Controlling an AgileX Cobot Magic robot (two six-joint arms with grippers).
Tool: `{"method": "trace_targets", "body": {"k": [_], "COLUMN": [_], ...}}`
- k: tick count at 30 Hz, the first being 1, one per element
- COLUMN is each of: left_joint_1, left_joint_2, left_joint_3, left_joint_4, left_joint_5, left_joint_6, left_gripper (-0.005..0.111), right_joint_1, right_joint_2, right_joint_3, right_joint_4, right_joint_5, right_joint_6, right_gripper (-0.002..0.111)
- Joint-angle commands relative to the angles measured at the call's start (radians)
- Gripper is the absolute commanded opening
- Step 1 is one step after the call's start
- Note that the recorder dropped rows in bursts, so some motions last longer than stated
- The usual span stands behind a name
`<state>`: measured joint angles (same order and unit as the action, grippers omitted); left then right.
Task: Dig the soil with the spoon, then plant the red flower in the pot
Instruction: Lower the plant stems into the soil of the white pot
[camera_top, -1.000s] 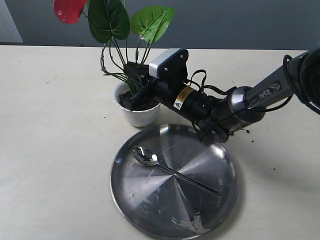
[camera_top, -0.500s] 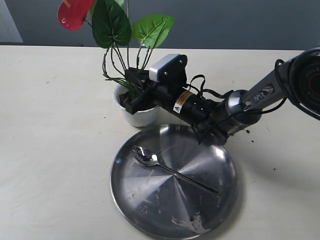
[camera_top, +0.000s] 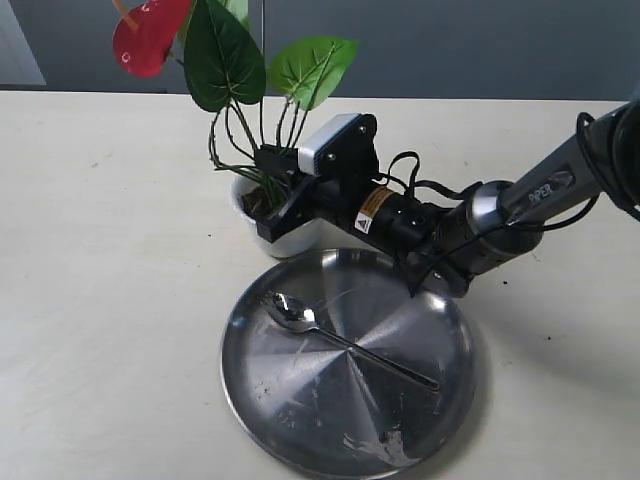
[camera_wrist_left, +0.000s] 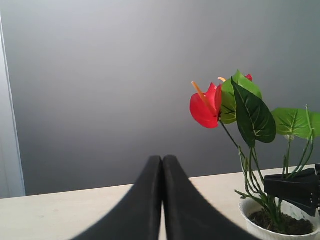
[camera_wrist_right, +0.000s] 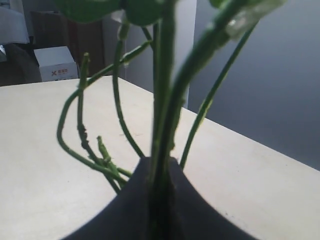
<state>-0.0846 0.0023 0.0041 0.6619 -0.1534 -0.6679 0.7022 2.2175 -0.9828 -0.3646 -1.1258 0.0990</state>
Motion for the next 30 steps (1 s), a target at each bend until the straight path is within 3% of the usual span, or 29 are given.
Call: {"method": "trace_targets", "body": {"k": [1, 10, 16, 30], "left_joint_1": [-0.007, -0.007, -0.007, -0.007], "left_joint_2": [-0.002, -0.002, -0.002, -0.002], "left_joint_3": [-0.004, -0.004, -0.004, -0.004], "left_joint_4": [-0.003, -0.003, -0.003, -0.003], "left_joint_5": [-0.002, -0.002, -0.004, -0.004], "left_joint_6": [-0.002, -0.002, -0.002, -0.002], "left_gripper": [0.000, 0.000, 0.000, 0.000], "right_joint_1": [-0.004, -0.004, -0.004, -0.004], "right_joint_2": [0.005, -0.004, -0.004, -0.004], "right_joint_3": [0.033, 0.033, 0.033, 0.033], "right_joint_4": [-0.010, -0.003, 0.042, -0.010], "right_joint_5": [0.135, 0.164, 0.277, 0.278], "right_joint_6": [-0.026, -0.026, -0.074, -0.074], "right_gripper": [-0.001, -0.001, -0.001, -0.001]}}
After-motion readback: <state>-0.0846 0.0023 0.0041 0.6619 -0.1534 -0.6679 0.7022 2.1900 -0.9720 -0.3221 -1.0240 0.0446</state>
